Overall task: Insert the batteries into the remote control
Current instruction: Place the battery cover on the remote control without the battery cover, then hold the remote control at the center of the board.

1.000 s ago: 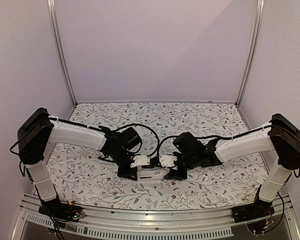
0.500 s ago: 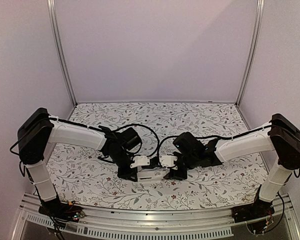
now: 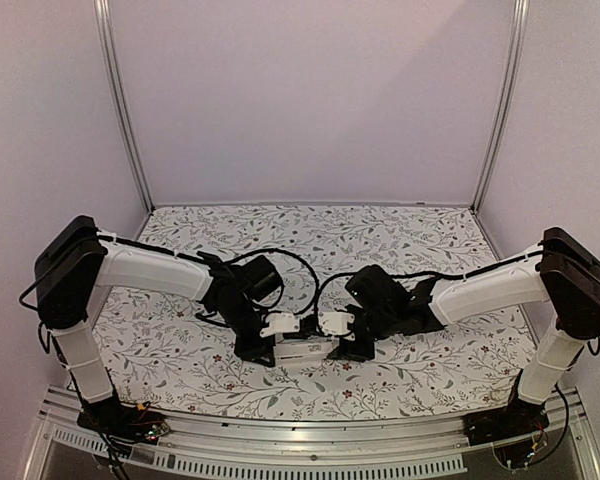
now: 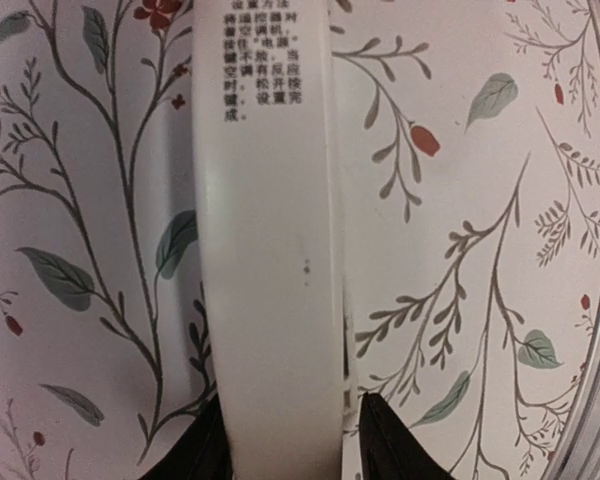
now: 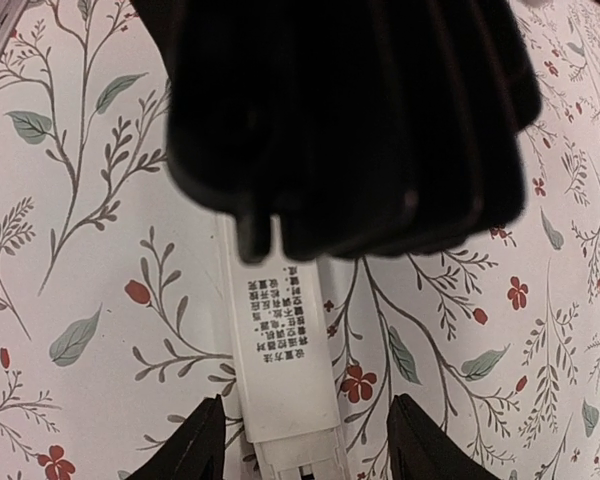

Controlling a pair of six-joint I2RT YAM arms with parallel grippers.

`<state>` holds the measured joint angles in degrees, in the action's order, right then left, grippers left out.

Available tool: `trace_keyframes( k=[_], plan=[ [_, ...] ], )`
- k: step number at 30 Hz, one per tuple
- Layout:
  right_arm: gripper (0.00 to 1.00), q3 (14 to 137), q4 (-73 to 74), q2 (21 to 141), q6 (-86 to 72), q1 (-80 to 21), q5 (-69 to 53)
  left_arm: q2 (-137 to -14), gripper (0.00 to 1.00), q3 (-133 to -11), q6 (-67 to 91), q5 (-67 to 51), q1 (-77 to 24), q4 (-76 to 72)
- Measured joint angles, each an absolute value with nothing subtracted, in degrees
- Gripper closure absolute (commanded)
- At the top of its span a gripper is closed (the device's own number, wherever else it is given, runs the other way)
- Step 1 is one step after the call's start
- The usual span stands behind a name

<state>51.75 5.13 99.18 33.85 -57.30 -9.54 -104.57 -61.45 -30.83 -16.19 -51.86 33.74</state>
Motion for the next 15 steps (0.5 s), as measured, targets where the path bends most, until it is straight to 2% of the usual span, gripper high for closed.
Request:
trace_keyframes(
  k=[3,5,7,9,11,15],
  plan=[
    [0.43,51.7,5.1,99.2,33.9,-57.4,-9.5,-104.4,0.5,-61.5,-30.9,-16.2,-51.9,33.8],
    [0.42,51.7,5.1,99.2,33.8,-57.4,-9.5,-103.7,0.43,-61.4,-30.8,-16.1,-51.9,33.8],
    [0.42,51.7,5.1,99.2,33.9,-57.4,-9.5,-102.3,0.3,-61.2,-30.4,-16.0,-51.8,33.8],
    [0.42,51.9,5.0,99.1,33.8,-57.4,-9.9,-100.6,0.11,-60.9,-30.0,-15.3,-51.4,34.2],
    [0.41,52.4,4.9,98.9,33.9,-57.6,-10.2,-98.7,0.01,-60.3,-29.8,-14.5,-51.0,34.7],
    [0.41,54.1,5.8,98.6,33.9,-57.8,-10.6,-93.0,0.01,-59.1,-29.3,-13.1,-49.3,35.4]
  ],
)
